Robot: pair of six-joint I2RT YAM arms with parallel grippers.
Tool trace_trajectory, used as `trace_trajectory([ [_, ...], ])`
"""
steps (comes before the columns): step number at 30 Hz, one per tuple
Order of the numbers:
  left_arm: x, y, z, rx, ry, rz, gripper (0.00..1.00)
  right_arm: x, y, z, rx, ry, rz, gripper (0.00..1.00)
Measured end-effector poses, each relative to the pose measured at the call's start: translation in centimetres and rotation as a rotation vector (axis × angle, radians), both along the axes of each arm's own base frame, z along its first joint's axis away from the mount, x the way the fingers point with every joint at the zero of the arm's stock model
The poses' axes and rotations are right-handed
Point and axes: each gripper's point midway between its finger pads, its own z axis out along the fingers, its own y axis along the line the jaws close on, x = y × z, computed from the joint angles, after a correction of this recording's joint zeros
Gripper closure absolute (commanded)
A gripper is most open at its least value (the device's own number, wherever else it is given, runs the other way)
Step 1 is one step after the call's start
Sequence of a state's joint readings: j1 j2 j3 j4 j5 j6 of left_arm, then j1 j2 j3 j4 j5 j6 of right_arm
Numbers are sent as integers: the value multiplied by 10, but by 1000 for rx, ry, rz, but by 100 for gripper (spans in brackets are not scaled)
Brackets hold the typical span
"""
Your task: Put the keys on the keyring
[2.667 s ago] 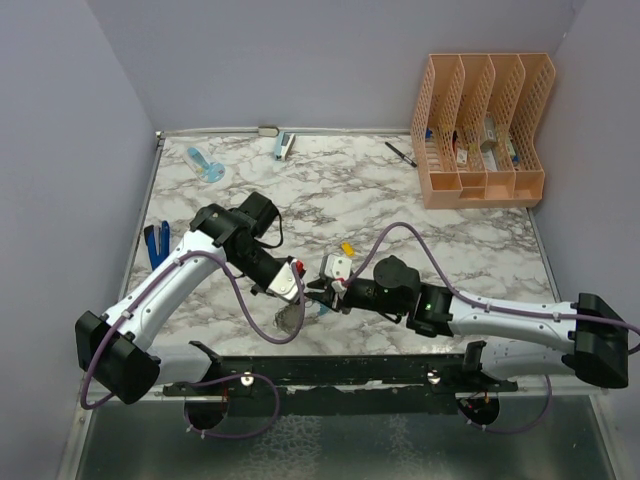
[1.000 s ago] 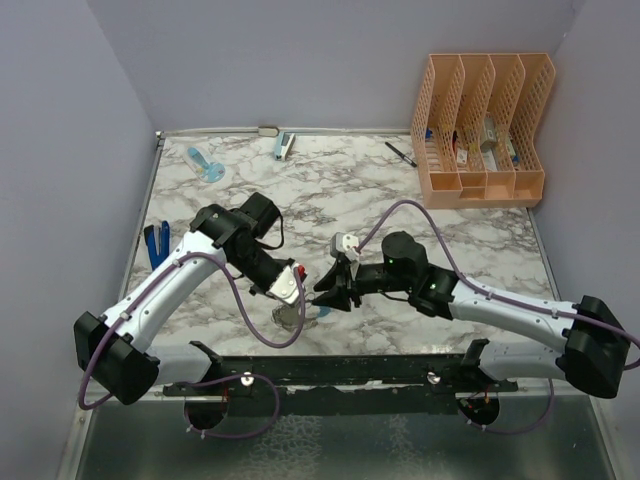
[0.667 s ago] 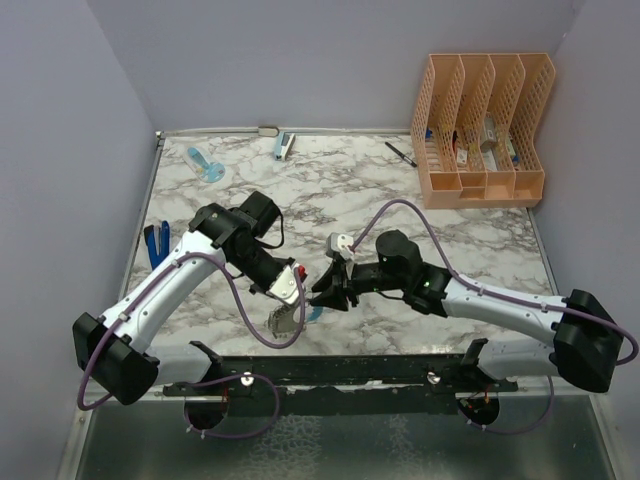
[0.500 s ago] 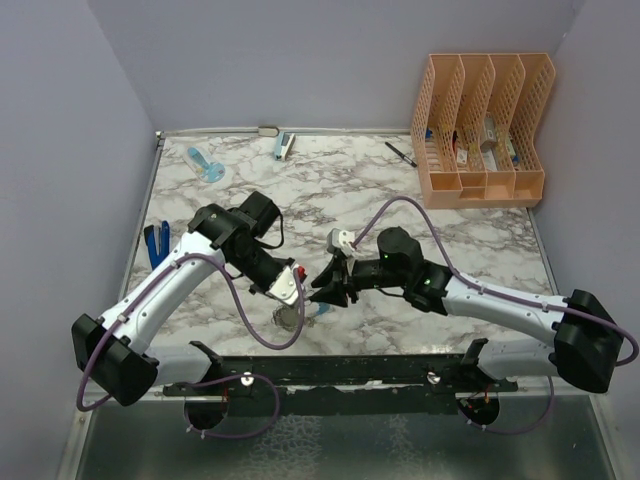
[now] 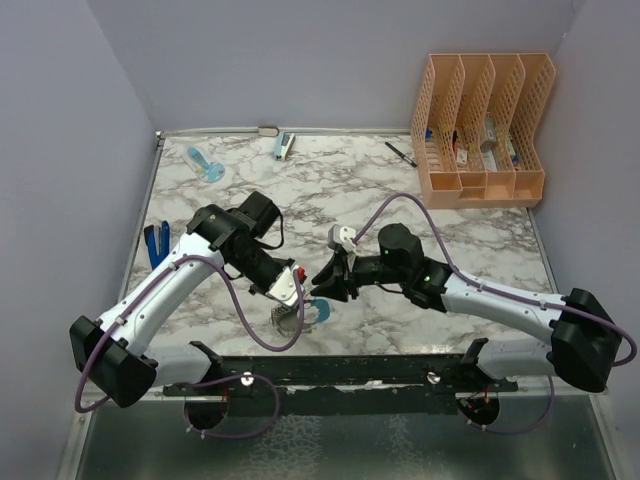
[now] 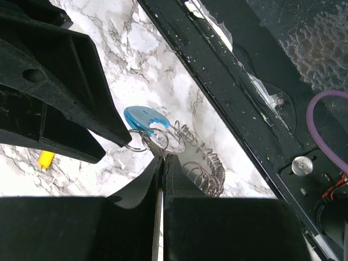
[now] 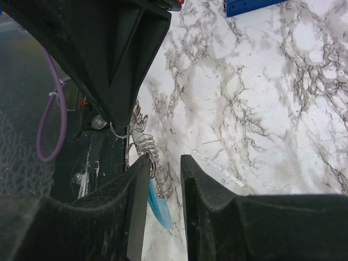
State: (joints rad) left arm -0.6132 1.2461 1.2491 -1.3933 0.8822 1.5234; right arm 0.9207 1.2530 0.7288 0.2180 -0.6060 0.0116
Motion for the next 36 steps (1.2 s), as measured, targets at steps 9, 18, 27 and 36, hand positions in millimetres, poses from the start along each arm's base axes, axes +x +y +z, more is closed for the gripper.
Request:
trace_trajectory([
  [9,0,1,0,4,-7,0,100,-6,5,-7,-5,33,52,73],
  [18,0,2,1,5,-14,1,100,-15,6,-7,-1,67,88,90],
  [27,1,2,0,12,-13,12,90,-15,5,-6,1,80,86,99],
  [36,9,-3,2,2,-14,53,73,-21,-2,-9,12,128,67,99],
])
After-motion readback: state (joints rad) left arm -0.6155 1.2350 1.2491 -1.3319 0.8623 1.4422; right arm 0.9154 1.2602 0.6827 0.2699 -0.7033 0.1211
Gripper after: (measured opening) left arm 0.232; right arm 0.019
